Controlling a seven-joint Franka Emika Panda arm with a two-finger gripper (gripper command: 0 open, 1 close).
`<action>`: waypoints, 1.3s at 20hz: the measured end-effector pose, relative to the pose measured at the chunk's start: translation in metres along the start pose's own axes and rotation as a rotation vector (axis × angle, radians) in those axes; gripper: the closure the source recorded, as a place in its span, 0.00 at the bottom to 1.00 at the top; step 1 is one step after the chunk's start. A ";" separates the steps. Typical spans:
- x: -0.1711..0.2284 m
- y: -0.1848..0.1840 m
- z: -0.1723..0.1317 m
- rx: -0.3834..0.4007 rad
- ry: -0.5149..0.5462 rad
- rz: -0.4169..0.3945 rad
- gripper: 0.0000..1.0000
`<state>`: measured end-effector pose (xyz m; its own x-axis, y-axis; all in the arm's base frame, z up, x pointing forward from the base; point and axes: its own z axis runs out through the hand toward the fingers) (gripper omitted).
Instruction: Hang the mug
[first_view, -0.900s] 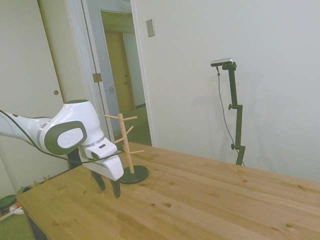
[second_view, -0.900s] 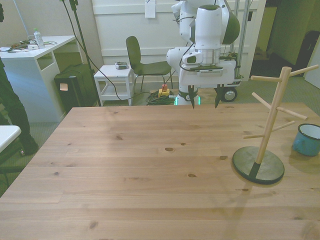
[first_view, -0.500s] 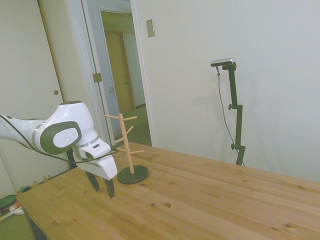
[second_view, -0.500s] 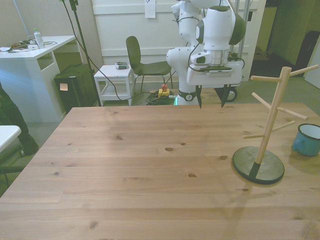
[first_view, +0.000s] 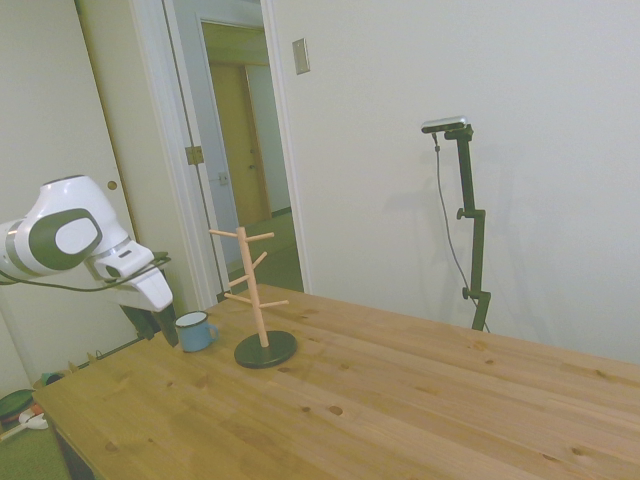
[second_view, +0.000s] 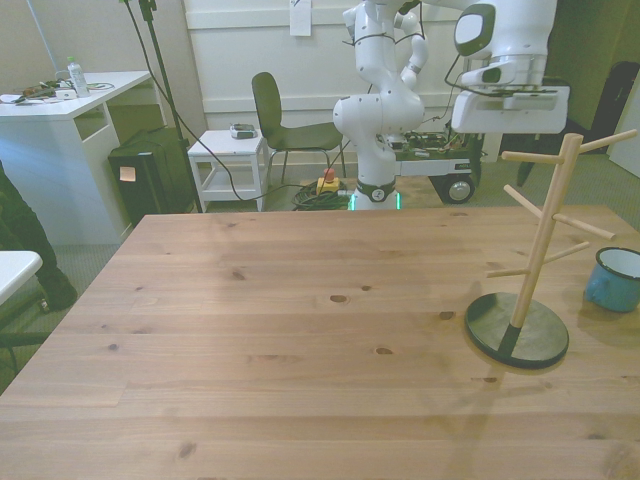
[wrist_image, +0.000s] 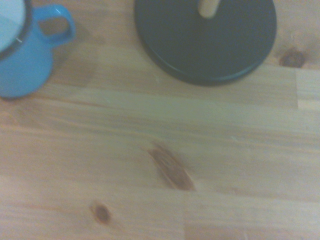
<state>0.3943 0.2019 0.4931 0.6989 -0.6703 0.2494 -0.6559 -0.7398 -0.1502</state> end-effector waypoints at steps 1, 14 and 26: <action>0.002 -0.009 0.002 -0.005 0.002 0.003 0.00; -0.012 -0.133 0.039 -0.036 -0.009 0.034 0.00; -0.031 -0.183 0.070 -0.056 -0.024 0.016 0.00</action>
<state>0.5121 0.3538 0.4454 0.6941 -0.6840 0.2246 -0.6818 -0.7247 -0.1002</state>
